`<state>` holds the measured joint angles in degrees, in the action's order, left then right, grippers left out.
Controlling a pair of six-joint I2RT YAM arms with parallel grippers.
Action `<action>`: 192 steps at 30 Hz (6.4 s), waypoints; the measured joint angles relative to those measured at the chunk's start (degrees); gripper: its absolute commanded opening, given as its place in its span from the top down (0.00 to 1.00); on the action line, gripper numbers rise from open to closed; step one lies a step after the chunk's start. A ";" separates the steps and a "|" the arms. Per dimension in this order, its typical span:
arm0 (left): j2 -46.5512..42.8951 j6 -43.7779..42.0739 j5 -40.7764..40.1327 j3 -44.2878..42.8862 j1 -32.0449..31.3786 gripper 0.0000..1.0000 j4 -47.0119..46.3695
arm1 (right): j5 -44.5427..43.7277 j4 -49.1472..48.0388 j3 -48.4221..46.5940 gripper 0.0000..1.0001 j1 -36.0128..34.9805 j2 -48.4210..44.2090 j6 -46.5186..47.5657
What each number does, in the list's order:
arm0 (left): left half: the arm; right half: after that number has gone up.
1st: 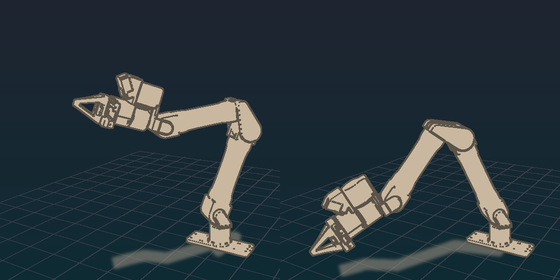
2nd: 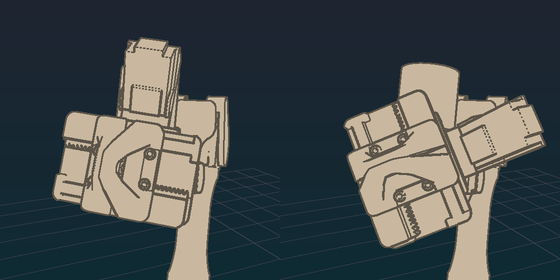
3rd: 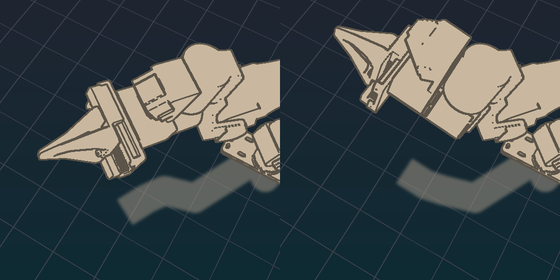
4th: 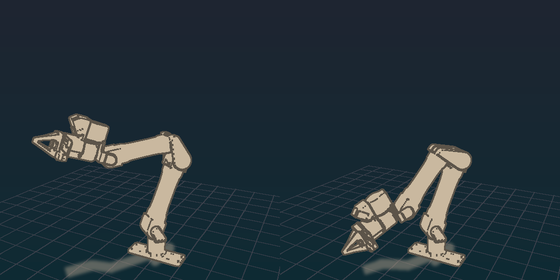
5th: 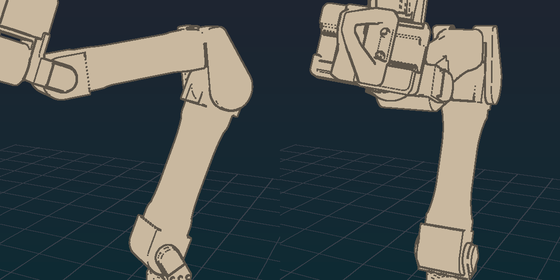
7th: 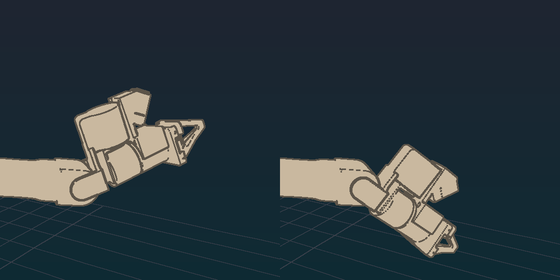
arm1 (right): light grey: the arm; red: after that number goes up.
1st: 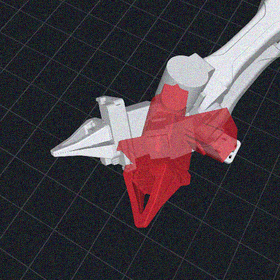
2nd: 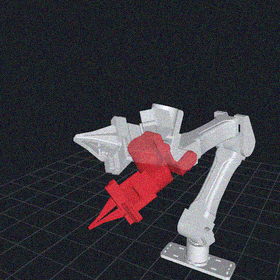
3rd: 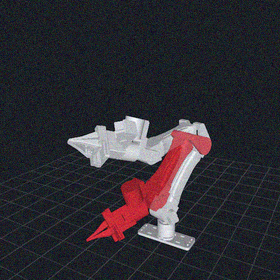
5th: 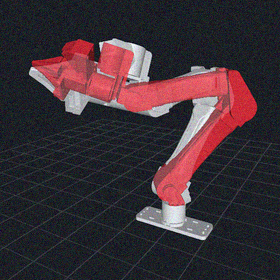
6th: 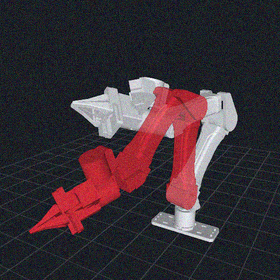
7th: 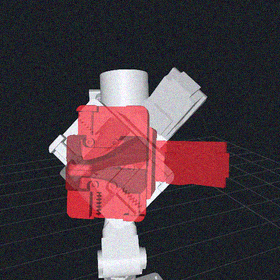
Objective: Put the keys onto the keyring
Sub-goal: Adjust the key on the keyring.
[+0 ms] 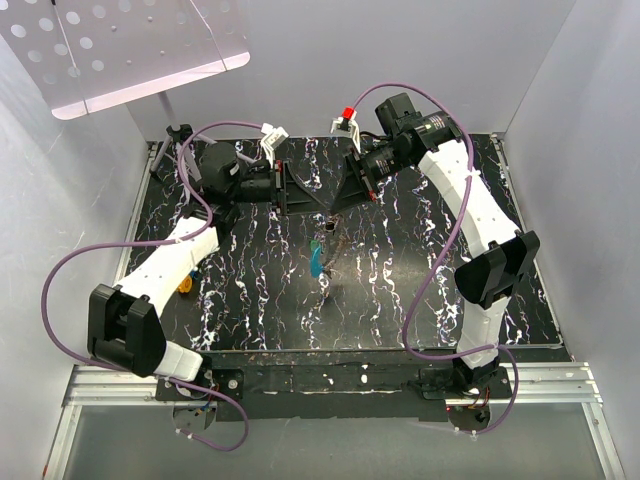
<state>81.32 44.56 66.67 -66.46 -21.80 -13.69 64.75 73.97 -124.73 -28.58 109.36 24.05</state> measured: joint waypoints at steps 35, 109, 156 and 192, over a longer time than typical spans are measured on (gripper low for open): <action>0.96 -4.87 0.17 -1.07 -1.42 1.00 5.01 | 1.20 -0.42 0.00 0.53 0.24 0.00 -1.49; 3.93 36.74 -8.85 13.35 1.75 1.00 -55.39 | 5.90 -21.38 11.23 0.69 1.16 -10.19 4.94; -12.61 13.81 -41.03 21.81 -5.55 1.00 -32.20 | -6.51 -27.56 10.67 0.82 -3.50 -9.75 -10.27; -6.34 15.26 -18.10 22.88 -0.61 1.00 -43.87 | 0.94 -21.84 15.45 0.54 0.83 -13.00 -0.35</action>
<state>74.98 59.81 48.58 -43.57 -22.41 -57.56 65.69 52.14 -109.27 -27.75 96.36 23.70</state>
